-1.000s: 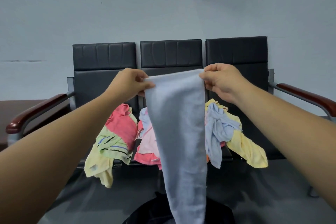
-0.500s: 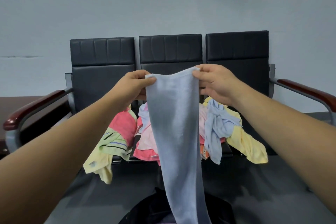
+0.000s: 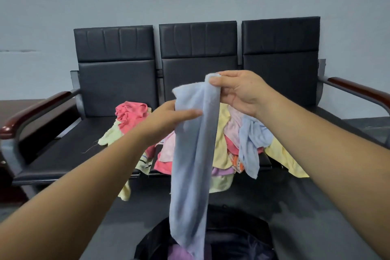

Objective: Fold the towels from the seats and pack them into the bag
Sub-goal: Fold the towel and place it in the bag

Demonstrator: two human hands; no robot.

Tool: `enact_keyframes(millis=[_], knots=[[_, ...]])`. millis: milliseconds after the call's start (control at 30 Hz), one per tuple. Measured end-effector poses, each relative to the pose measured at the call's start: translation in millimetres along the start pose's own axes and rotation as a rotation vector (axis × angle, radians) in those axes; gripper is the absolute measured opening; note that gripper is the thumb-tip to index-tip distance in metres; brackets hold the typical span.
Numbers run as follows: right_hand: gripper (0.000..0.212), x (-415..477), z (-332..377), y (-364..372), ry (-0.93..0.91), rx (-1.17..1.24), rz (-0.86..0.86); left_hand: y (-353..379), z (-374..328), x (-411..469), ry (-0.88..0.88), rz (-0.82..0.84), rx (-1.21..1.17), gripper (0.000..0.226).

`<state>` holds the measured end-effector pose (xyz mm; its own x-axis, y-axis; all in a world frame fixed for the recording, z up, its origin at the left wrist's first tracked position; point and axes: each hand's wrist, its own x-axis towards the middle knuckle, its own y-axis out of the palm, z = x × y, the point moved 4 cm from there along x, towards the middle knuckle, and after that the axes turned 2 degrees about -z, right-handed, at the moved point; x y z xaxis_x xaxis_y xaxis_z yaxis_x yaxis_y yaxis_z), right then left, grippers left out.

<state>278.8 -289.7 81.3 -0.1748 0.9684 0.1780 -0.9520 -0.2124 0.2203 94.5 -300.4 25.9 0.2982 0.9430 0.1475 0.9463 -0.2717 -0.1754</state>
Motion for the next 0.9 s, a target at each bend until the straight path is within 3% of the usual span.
enact_keyframes(millis=[100,167,300,400,500,633,767,900], knots=[[0.014,10,-4,-13,0.008,0.121,-0.083,1,47,-13,-0.179,0.062,0.115,0.02],[0.013,15,-11,-23,0.029,0.108,-0.139,0,75,-17,-0.242,0.107,0.098,0.038],[0.009,14,-41,-44,0.144,-0.193,-0.242,11,93,-23,-0.24,0.114,-0.193,0.033],[0.015,15,-76,-59,0.294,-0.251,-0.291,20,90,-20,-0.203,0.082,-0.416,0.038],[0.034,13,-111,-60,0.506,-0.089,-0.212,23,85,-16,-0.209,-0.01,-0.563,0.035],[0.036,-3,-141,-52,0.542,0.04,-0.054,21,88,-10,-0.198,-0.089,-0.651,0.047],[0.066,-25,-176,-54,0.685,0.054,0.119,13,98,-8,-0.208,-0.157,-0.694,0.056],[0.046,-39,-209,-53,0.71,0.046,0.22,6,111,-10,-0.26,-0.202,-0.698,0.06]])
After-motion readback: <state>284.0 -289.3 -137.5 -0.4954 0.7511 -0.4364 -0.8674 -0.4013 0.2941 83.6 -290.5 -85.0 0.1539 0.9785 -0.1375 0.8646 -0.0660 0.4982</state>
